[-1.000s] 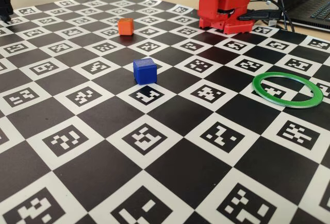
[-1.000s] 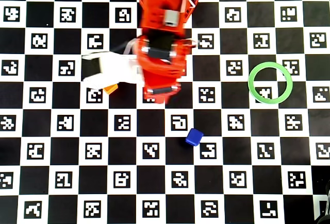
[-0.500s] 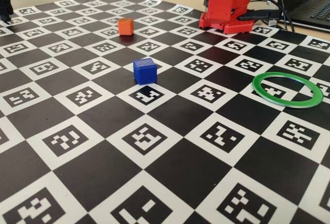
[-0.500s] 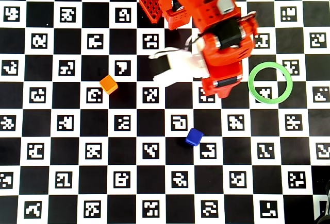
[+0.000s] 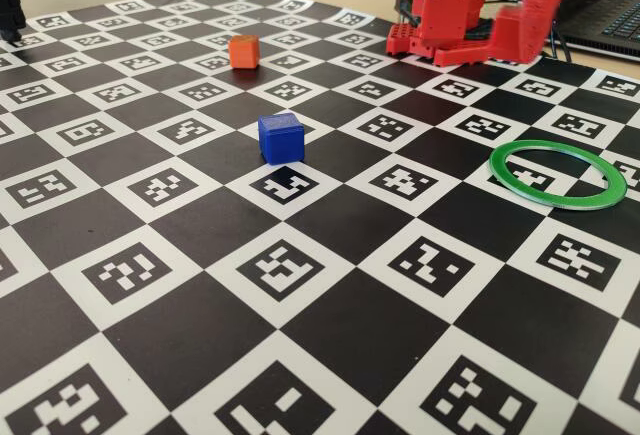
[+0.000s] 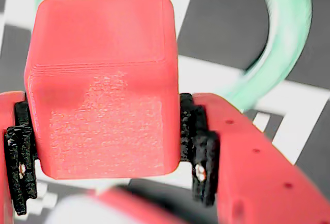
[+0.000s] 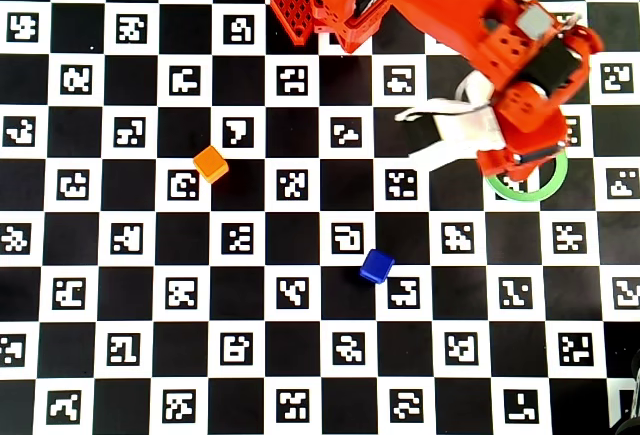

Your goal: Grab the red cube then put it in the green circle then put the blue cube on top and finally the orange cube on top

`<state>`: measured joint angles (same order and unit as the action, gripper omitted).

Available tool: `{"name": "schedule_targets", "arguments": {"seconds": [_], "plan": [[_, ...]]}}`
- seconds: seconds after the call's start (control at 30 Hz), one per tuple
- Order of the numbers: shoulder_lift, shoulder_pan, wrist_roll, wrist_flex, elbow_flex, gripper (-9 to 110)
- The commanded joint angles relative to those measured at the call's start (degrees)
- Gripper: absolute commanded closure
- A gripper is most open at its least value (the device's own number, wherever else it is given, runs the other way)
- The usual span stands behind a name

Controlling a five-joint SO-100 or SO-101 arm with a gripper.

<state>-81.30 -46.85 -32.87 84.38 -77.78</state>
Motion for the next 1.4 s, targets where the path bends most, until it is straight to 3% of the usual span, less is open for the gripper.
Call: {"name": "schedule_targets", "arguments": {"seconds": [0.0, 0.37, 1.37], "plan": [[-1.1, -3.8, -4.7, -1.8, 7.7, 100], [-1.1, -6.8, -17.5, -12.5, -0.9, 100], [6.5, -6.3, -18.4, -23.1, -13.2, 100]]}}
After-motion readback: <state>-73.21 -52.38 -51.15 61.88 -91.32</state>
